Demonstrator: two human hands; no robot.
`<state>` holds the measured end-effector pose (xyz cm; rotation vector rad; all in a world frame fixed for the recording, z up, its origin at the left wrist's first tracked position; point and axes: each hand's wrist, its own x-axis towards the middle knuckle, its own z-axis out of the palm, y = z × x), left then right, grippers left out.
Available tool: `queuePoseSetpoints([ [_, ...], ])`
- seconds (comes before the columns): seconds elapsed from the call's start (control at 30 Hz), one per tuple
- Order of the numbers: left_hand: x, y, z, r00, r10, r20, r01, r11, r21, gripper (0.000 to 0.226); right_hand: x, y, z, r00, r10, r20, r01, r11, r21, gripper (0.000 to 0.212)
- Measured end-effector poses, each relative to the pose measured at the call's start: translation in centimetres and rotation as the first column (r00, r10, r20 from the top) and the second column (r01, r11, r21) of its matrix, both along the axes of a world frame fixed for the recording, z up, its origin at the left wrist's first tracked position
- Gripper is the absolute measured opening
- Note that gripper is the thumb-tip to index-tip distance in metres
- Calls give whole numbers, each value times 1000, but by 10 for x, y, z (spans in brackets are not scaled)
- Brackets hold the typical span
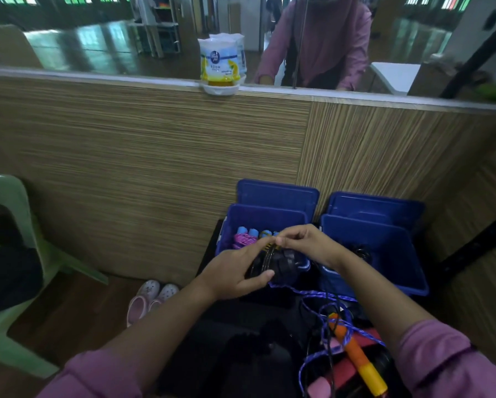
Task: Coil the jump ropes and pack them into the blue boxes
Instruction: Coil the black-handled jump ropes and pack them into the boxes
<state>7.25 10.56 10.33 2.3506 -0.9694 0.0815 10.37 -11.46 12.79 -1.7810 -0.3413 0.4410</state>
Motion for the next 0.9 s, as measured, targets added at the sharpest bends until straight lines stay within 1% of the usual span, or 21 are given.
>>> queuePoseSetpoints([
  [0.07,3,2,3,999,-9,37,10,1000,-30,60,0,1,-2,997,-71,-24,72,997,28,18],
  [0.13,4,6,6,999,22,39,-18,995,-96,52,-1,1,-4,993,-118,-17,118,993,-6,24],
  [0.2,9,8,12,993,120,7,-115,968,-223,47,-5,4,-8,990,-139,-3,139,990,-28,36],
  [0.23,14,8,15,984,176,-1,-169,947,-273,46,-9,8,-11,987,-161,-13,161,987,-12,40],
  [0.3,21,5,20,967,256,10,-240,918,-317,47,-15,23,-16,974,-220,-59,223,974,44,45],
  [0.33,25,3,21,957,291,18,-270,906,-326,49,-18,33,-18,965,-248,-83,253,966,54,43],
  [0.4,32,0,20,913,407,22,-375,861,-344,54,-24,55,-21,953,-264,-146,273,961,39,31],
  [0.47,38,-1,19,841,541,12,-501,786,-362,59,-31,70,-24,945,-261,-200,260,965,-30,24],
  [0.53,43,-1,17,776,631,-3,-591,724,-355,61,-36,76,-26,937,-290,-195,280,957,-78,19],
  [0.57,44,-1,16,749,662,-16,-626,699,-346,60,-39,78,-28,936,-320,-143,307,946,-104,17],
  [0.63,48,0,14,673,736,-70,-709,616,-344,50,-44,80,-31,929,-359,84,369,895,-251,14],
  [0.67,51,1,13,626,772,-107,-753,563,-341,44,-48,82,-34,923,-331,194,381,853,-357,19],
  [0.7,53,2,13,586,798,-138,-787,520,-332,39,-52,85,-38,924,-270,271,369,814,-448,25],
  [0.73,55,1,13,559,814,-157,-810,495,-315,36,-57,88,-39,929,-208,306,344,790,-508,29],
  [0.8,56,-1,12,530,835,-150,-834,481,-270,37,-68,98,-36,937,-170,305,314,794,-521,32],
  [0.87,56,-2,9,529,842,-108,-842,503,-195,41,-73,103,-28,938,-188,290,311,825,-472,33],
  [0.9,57,-2,6,548,833,-80,-834,536,-131,43,-73,104,-23,937,-174,303,305,831,-465,33],
])
